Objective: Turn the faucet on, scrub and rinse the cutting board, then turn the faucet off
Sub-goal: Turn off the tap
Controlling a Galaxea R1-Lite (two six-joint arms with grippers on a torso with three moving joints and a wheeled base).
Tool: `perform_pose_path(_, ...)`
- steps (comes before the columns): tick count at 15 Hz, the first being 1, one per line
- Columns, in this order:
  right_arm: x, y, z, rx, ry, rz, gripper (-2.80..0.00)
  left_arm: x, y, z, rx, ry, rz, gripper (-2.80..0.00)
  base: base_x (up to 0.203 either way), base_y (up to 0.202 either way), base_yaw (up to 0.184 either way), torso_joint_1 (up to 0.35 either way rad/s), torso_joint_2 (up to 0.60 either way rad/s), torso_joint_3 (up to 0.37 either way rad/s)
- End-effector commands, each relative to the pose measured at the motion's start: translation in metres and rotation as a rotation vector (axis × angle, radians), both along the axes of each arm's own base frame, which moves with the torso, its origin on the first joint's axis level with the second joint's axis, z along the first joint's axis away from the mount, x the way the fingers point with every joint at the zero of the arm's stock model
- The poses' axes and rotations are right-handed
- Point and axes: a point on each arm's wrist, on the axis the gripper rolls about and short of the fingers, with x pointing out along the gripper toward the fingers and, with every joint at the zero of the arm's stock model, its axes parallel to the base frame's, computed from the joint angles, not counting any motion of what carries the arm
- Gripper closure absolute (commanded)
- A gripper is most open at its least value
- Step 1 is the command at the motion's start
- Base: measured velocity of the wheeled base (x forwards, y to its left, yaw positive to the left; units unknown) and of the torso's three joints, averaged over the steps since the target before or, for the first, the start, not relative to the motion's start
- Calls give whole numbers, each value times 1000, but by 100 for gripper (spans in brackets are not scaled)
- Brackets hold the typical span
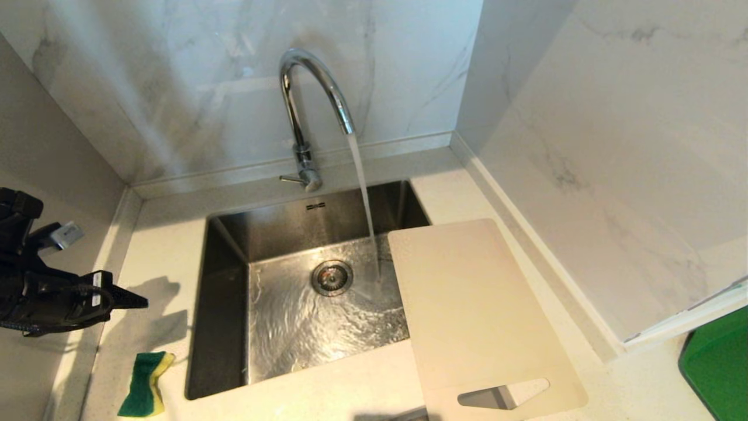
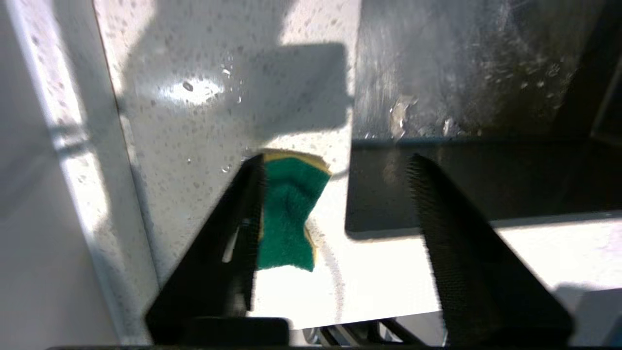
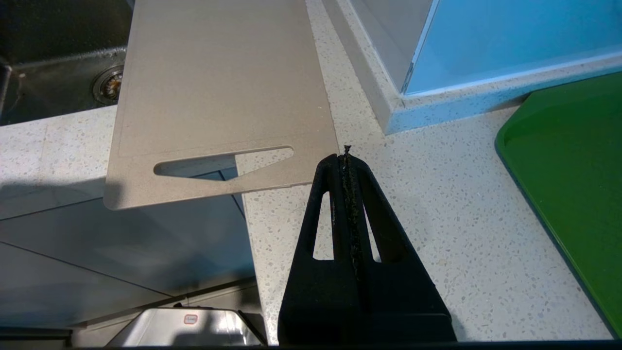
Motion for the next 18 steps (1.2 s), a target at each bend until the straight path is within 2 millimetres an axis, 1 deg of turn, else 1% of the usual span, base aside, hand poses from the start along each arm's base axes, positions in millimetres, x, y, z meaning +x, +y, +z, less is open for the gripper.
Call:
perform_pose_path(1,0,0,0,0,2,0,0,-1,0,16,3,-53,2,0,0,0,0,0,0,0)
perform_pose_path(5,0,0,0,0,1,0,0,-4,2,39,14,-101,4,0,0,0,0,0,0,0)
perform_pose_path(8,0,0,0,-1,2,0,0,-4,10,50,49,-135,2,0,0,0,0,0,0,0)
perform_pose_path(13,0,0,0,-3,0,0,0,-14,11,74,7,-236,-44,0,0,0,0,0,0,0)
perform_pose_path(16,0,0,0,-3,-1,0,0,-23,6,88,-60,-299,-120,0,0,0,0,0,0,0)
perform_pose_path(18,0,0,0,-3,-2,0,0,-27,-8,98,-106,-331,-172,0,0,0,0,0,0,0)
